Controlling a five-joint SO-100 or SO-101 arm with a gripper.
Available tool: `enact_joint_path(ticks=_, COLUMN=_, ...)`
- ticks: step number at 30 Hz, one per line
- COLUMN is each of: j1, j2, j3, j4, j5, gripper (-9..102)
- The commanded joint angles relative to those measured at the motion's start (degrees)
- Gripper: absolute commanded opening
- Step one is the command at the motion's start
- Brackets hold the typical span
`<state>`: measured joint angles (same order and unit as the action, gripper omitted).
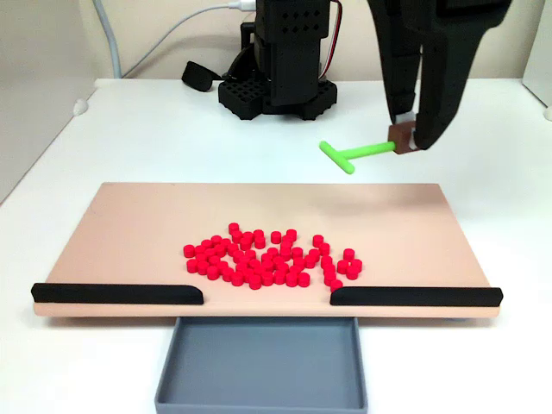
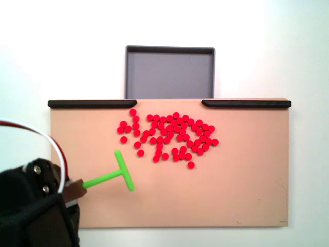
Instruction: Push granules from left to the grey container
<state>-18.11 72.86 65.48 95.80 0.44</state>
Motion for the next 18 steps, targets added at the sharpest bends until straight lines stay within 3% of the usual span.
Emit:
enact_joint_path(ticks=1, j1=-1.1, j2=-3.0, j3=-6.3, j4=0.0, j5=3.1, gripper=0)
enact_joint_path(ticks=18, j1=-3.8, j2=-18.4, j3=-21.6, j4=0.0, j5=11.2, gripper=0)
